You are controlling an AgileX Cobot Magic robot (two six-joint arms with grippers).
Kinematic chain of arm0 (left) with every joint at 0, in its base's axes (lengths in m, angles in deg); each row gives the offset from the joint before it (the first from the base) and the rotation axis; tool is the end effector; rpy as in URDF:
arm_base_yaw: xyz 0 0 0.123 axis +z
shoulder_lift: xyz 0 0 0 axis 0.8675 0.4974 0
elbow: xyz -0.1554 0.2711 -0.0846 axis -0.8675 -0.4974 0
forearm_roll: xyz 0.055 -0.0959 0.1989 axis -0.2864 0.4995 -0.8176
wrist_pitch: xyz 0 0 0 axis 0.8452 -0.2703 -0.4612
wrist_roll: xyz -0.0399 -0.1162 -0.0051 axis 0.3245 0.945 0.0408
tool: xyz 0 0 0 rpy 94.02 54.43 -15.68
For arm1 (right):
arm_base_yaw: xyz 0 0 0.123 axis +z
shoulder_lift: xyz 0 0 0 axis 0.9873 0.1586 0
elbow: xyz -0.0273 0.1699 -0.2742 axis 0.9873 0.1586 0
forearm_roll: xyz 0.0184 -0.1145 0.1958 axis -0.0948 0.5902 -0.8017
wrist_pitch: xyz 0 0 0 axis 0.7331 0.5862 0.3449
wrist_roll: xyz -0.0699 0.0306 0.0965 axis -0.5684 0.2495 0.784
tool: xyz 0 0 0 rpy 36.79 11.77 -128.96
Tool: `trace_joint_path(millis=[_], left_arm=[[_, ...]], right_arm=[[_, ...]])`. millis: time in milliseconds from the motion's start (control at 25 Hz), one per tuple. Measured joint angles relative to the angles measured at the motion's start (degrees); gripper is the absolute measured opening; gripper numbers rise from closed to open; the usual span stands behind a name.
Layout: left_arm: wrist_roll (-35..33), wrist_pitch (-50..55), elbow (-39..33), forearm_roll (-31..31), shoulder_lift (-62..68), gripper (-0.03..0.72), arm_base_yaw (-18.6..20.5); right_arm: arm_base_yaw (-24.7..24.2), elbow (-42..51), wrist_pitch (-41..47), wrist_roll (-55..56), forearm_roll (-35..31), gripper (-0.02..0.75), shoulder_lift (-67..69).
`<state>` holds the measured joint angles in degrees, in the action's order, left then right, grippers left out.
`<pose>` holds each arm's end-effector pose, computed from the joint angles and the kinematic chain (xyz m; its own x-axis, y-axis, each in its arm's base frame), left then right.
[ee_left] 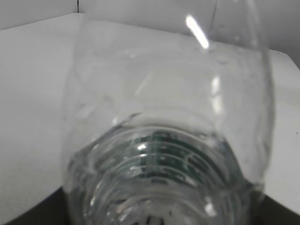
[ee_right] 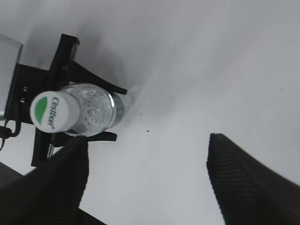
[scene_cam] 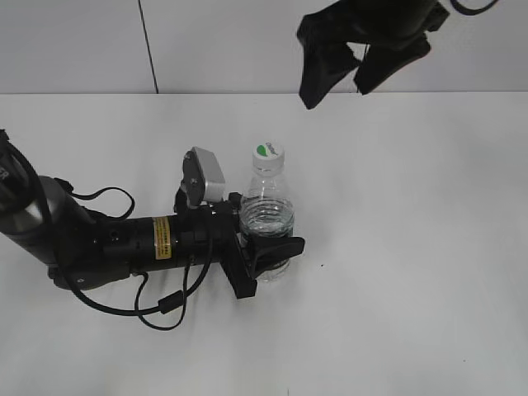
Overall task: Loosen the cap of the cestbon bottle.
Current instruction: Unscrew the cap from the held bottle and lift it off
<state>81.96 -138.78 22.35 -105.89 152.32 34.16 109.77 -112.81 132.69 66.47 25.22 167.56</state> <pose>0.3172 -0.2563 0.1058 -0.1676 0.1622 -0.9724 0.9539 0.2757 -0.1184 0.3222 0.2005 0.3326 -0.7673 -0.5251 -0.3682 -0.5988 0.7922 0.1179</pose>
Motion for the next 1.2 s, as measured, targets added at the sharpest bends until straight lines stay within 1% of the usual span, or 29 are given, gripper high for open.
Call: trace_joint_path(millis=[200,360,640,920,1200], left_arm=[[-0.21,0.00,0.00,-0.23,0.00,0.401,0.00],[-3.05,0.12,0.00,-1.08,0.00,0.401,0.00],[-3.82,0.18,0.11,-1.28,0.00,0.401,0.00],[-3.82,0.52,0.11,-1.28,0.00,0.401,0.00],[-3.82,0.70,0.17,-1.21,0.00,0.401,-0.02]], right_arm=[[2.80,-7.85,1.38,1.81,0.00,0.596,5.95],[3.59,-11.10,1.53,3.18,0.00,0.596,9.58],[5.12,-11.46,1.64,3.79,-0.10,0.596,11.01],[8.35,-11.29,1.64,4.12,-0.10,0.596,11.03],[9.71,-7.46,1.70,4.49,0.33,0.596,11.03]])
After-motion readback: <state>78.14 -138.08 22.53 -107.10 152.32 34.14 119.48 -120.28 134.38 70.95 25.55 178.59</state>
